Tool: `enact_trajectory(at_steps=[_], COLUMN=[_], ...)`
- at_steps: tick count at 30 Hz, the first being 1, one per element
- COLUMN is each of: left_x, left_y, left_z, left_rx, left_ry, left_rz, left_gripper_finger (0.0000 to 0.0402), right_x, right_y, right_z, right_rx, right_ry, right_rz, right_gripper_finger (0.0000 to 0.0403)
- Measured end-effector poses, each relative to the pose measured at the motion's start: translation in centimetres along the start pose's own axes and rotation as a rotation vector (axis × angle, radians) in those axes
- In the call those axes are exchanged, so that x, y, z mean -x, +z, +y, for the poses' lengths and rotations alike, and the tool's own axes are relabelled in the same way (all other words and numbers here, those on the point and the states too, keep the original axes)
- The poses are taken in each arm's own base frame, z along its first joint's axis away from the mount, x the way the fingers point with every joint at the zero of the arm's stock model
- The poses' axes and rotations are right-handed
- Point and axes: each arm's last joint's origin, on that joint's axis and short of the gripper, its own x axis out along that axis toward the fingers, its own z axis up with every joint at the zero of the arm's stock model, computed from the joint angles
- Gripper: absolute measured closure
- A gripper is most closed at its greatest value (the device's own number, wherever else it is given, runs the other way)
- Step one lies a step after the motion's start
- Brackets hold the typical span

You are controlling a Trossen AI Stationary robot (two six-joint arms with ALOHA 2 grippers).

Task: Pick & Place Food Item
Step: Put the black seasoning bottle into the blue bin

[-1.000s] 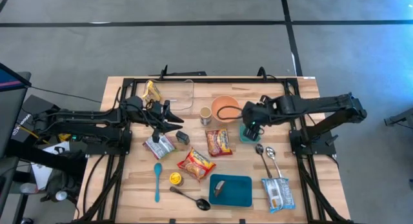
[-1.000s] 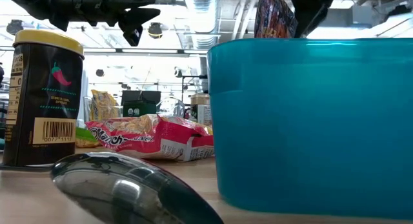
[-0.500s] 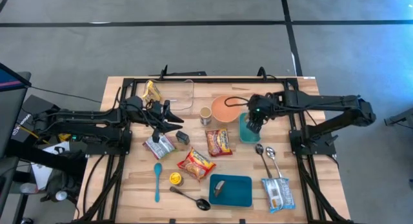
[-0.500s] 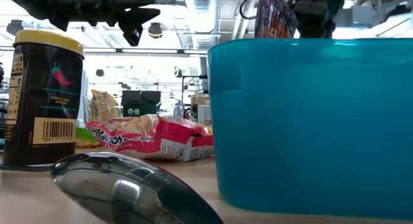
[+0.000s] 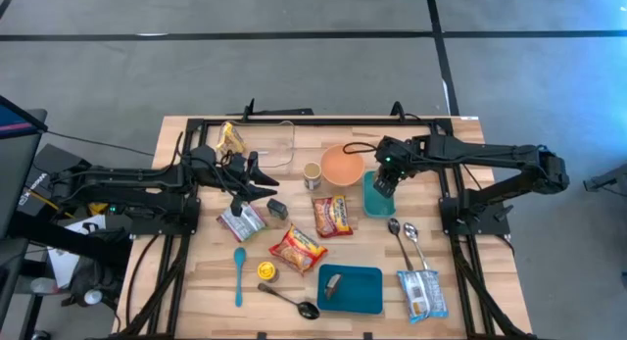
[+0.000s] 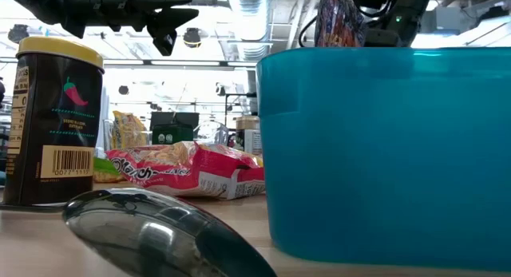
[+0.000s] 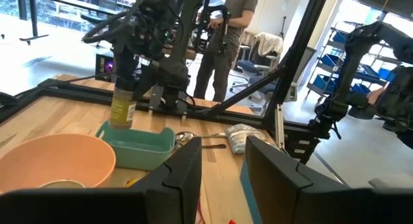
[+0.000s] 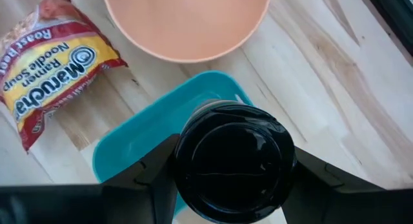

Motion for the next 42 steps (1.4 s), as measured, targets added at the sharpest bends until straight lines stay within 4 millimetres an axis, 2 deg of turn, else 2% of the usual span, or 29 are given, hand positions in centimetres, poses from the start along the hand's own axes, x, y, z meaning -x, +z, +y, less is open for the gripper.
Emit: enact_trajectory(at_steps=[10,42], left_x=[0.0,0.0], left_y=[0.0,0.0], left_z=[0.0,0.0], left_rx=[0.000,0.000], left_ry=[0.000,0.000], left_rz=[0.000,0.000], left_gripper_finger=[0.0286,0.0286], right_x=[-1.4,-1.2], right_y=[-0.8,-0.7], right_z=[0.1,0.8], right_rx=[0.010,0.021], right_ry=[0.019,0.089], right_rz=[0.023,0.009], right_gripper_finger=[0.0207,0.0207])
